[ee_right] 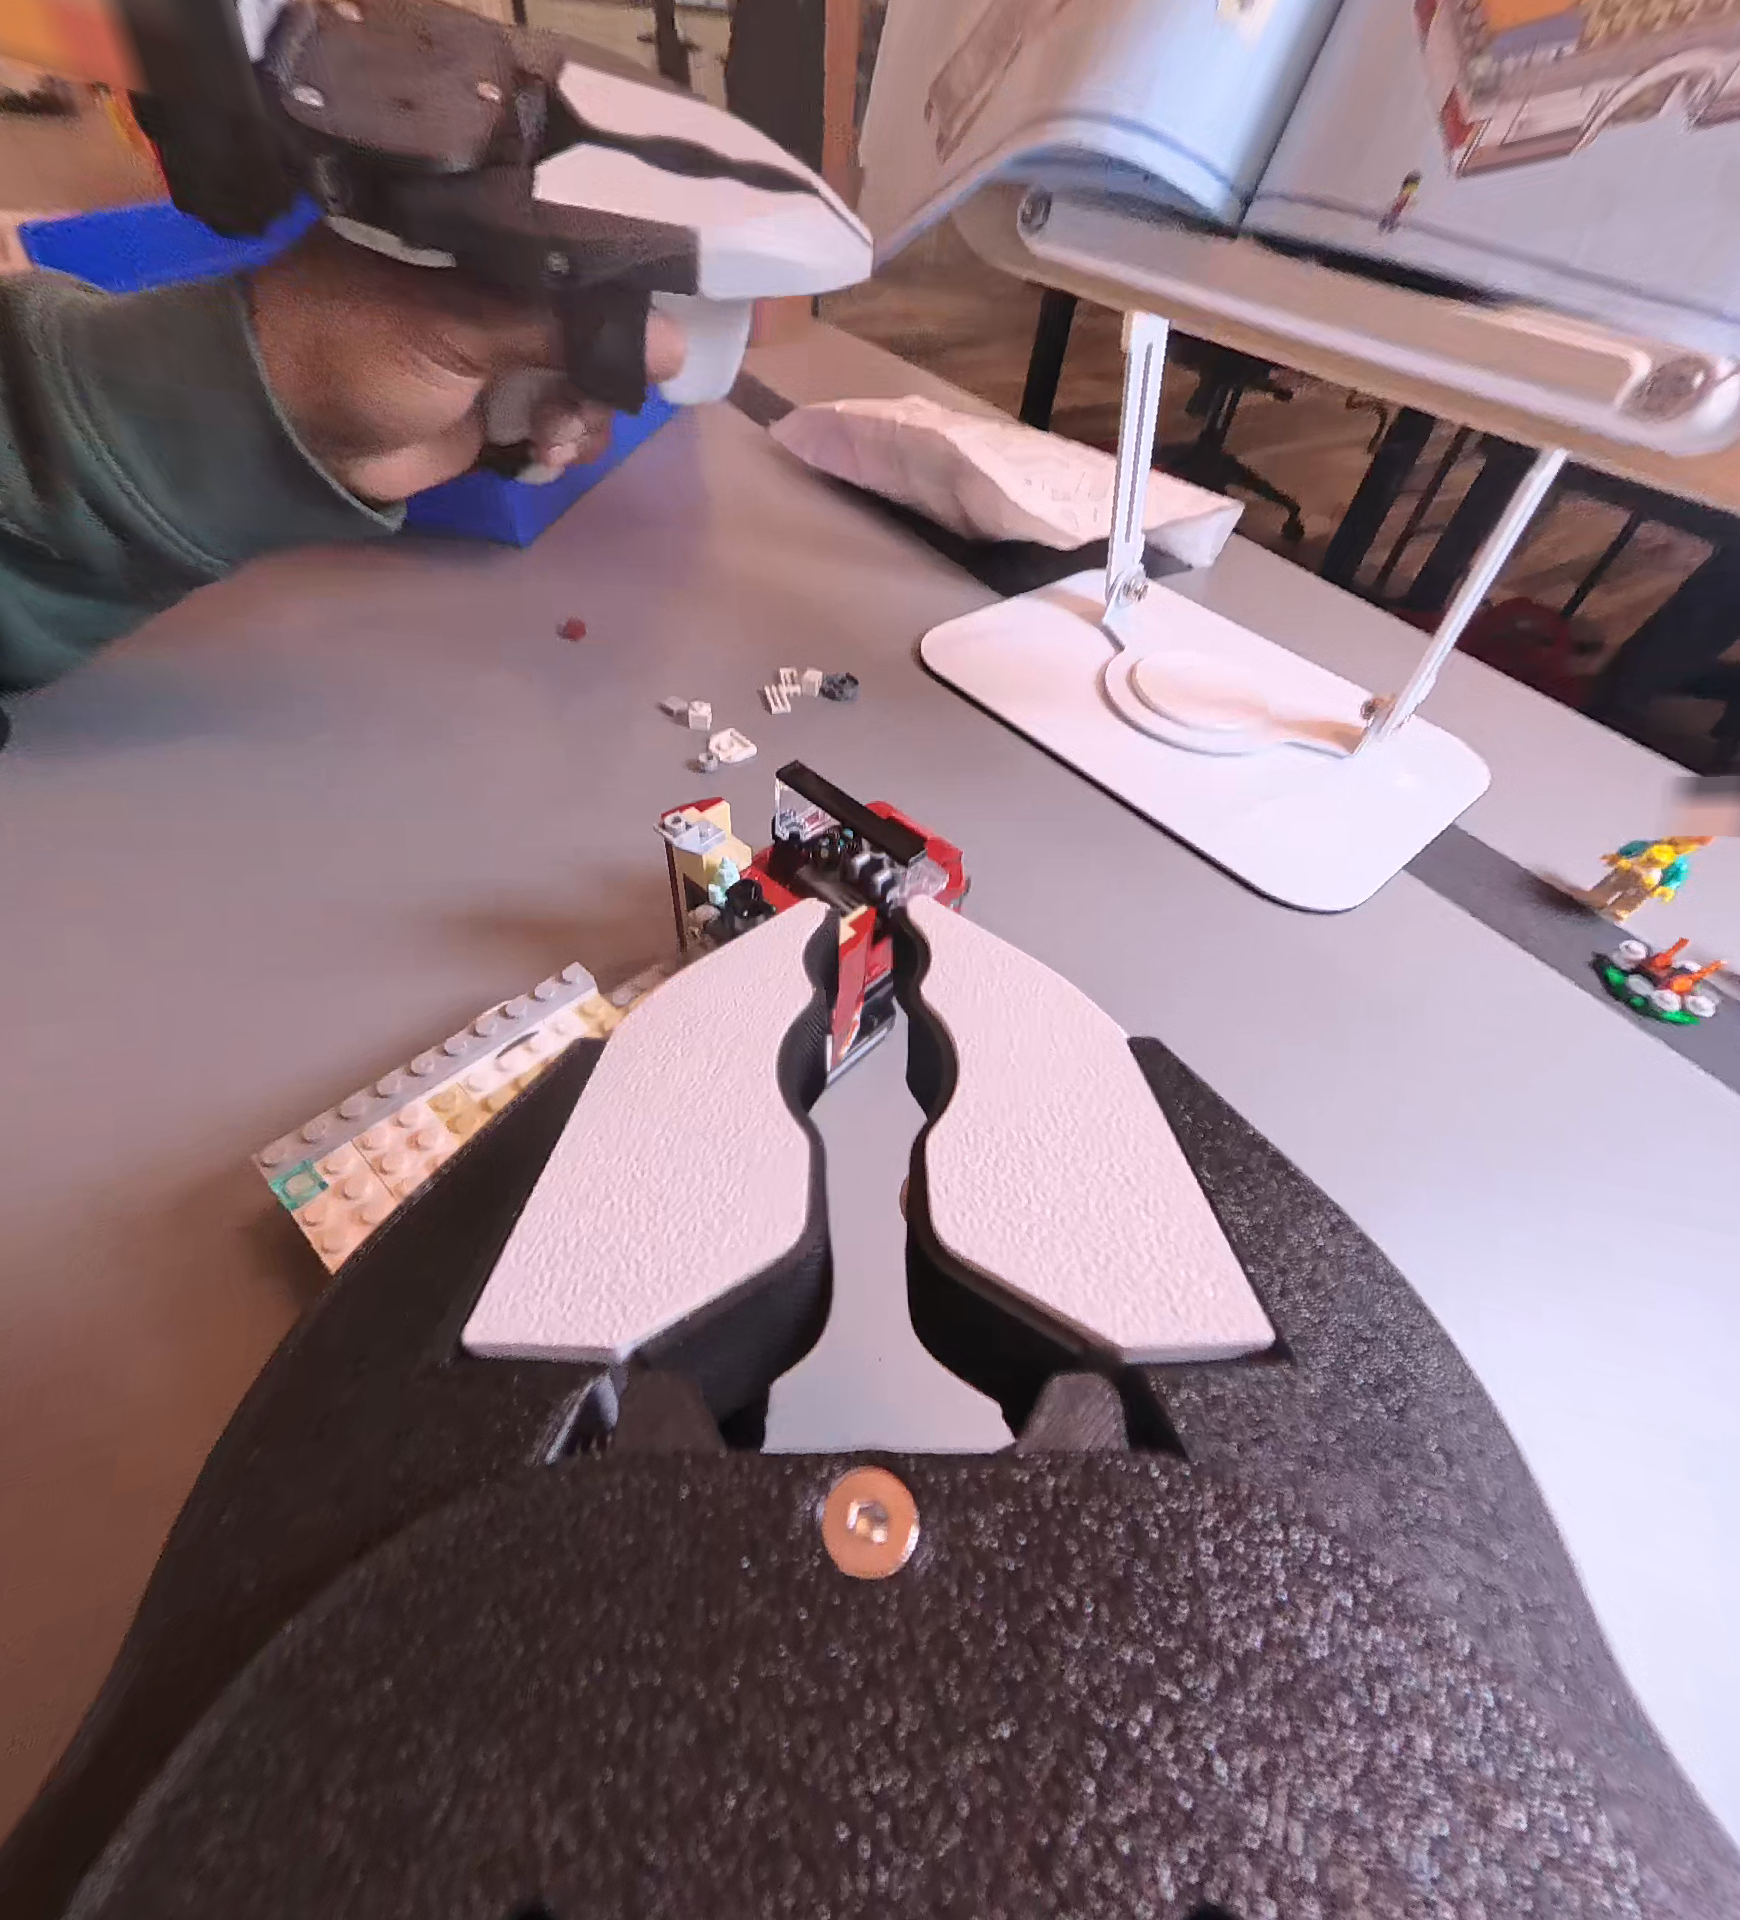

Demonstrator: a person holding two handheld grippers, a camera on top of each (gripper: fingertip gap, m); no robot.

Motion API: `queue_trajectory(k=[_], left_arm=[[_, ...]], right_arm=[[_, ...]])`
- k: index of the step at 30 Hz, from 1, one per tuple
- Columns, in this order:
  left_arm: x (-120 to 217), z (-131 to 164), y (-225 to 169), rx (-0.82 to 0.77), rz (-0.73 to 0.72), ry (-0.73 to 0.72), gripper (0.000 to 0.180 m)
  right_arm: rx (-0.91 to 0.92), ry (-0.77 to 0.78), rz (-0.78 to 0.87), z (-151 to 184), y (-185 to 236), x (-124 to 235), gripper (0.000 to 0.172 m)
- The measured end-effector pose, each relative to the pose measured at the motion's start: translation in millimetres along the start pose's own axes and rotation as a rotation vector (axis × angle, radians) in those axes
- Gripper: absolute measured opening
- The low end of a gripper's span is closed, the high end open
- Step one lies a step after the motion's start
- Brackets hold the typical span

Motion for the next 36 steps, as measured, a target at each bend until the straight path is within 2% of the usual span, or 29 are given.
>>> queue_trajectory(k=[3,5,7,10,12,14,17,21,25,29,32,34,36], left_arm=[[12,7,-45,-0.016,0.307,0.02,0.0],[19,11,-68,0.02,0.468,0.042,0.034],[23,12,-84,0.105,0.614,0.092,0.057],[26,17,-103,0.112,0.745,0.125,0.077],[28,24,-117,-0.004,0.78,0.122,0.074],[33,27,-130,-0.13,0.786,0.07,0.058],[36,36,-144,-0.313,0.764,0.119,0.047],[39,35,-145,-0.42,0.68,0.132,0.025],[54,30,-149,-0.45,0.708,0.217,0.026],[78,22,-154,-0.48,0.81,0.275,0.026],[83,10,-145,-0.403,0.857,0.254,0.03],[79,4,-135,-0.34,0.887,0.237,0.043],[76,3,-133,-0.339,0.94,0.25,0.066]], right_arm=[[-0.045,0.074,-0.013,6,3,-6,0.013],[-0.084,0.132,-0.018,9,4,-9,0.015],[-0.123,0.196,-0.022,14,5,-13,0.016],[-0.212,0.287,-0.064,21,9,-18,0.019],[-0.274,0.311,-0.093,24,13,-22,0.02],[-0.301,0.347,-0.079,26,14,-26,0.02],[-0.294,0.421,-0.045,31,15,-29,0.021],[-0.278,0.475,-0.025,32,17,-32,0.02],[-0.23,0.528,-0.031,31,20,-34,0.013],[-0.153,0.569,-0.08,28,24,-35,0.008],[-0.052,0.599,-0.124,25,29,-37,0.008],[0.031,0.616,-0.149,23,29,-38,0.008],[0.081,0.647,-0.183,22,28,-40,0.009]])
Point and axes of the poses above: each gripper's, where its closed fingertips meet, x back along the fingers, z out of its underside, y = z × x across the jaws, the point moved 7 cm from there along x, back along the fingers, and after that the axes turned 6 degrees about -z, right-handed, at the moved point
